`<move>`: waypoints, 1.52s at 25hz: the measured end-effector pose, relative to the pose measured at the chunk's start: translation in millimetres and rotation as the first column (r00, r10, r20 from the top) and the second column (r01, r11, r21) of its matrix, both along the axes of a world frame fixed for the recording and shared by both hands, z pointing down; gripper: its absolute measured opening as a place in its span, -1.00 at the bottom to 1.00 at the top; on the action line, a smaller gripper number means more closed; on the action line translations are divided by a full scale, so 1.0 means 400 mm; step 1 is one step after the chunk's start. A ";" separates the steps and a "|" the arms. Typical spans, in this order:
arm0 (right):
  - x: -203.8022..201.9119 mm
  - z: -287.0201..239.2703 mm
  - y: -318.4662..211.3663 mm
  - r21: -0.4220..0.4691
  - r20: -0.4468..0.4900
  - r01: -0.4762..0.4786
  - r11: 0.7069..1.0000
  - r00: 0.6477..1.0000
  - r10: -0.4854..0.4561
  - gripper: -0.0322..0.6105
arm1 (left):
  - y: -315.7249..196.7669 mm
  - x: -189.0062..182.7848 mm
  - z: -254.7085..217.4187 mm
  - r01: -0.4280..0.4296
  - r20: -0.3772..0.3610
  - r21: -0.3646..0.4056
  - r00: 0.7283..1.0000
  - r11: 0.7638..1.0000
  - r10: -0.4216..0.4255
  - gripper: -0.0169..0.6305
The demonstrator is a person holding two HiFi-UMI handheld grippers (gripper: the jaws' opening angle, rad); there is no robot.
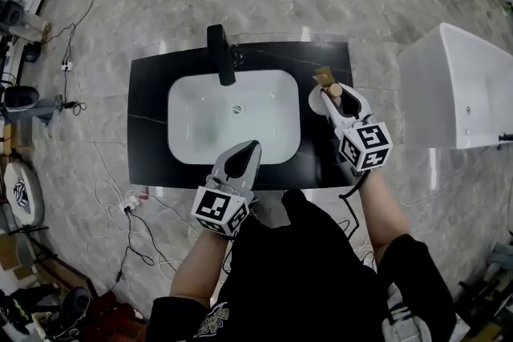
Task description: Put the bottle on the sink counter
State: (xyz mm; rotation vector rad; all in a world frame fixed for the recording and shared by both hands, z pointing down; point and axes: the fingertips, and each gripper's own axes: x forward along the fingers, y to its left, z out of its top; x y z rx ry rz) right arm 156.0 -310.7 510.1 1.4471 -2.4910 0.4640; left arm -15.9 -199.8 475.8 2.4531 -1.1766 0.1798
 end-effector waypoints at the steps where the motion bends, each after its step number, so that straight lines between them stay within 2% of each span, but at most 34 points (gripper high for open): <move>1: 0.002 0.014 -0.013 -0.004 0.001 0.003 1.000 1.000 -0.003 -0.38 | -0.005 0.003 0.008 0.004 0.003 -0.005 1.000 1.000 -0.004 -0.95; 16: 0.027 0.158 -0.157 -0.051 -0.013 0.024 0.998 1.000 -0.025 -0.38 | -0.053 0.039 0.085 0.044 0.028 -0.064 0.999 0.997 -0.042 -0.95; 38: -0.024 0.237 -0.256 -0.044 -0.037 0.064 0.997 0.997 -0.066 -0.38 | -0.035 -0.010 0.144 0.108 0.050 -0.131 0.993 0.985 -0.102 -0.95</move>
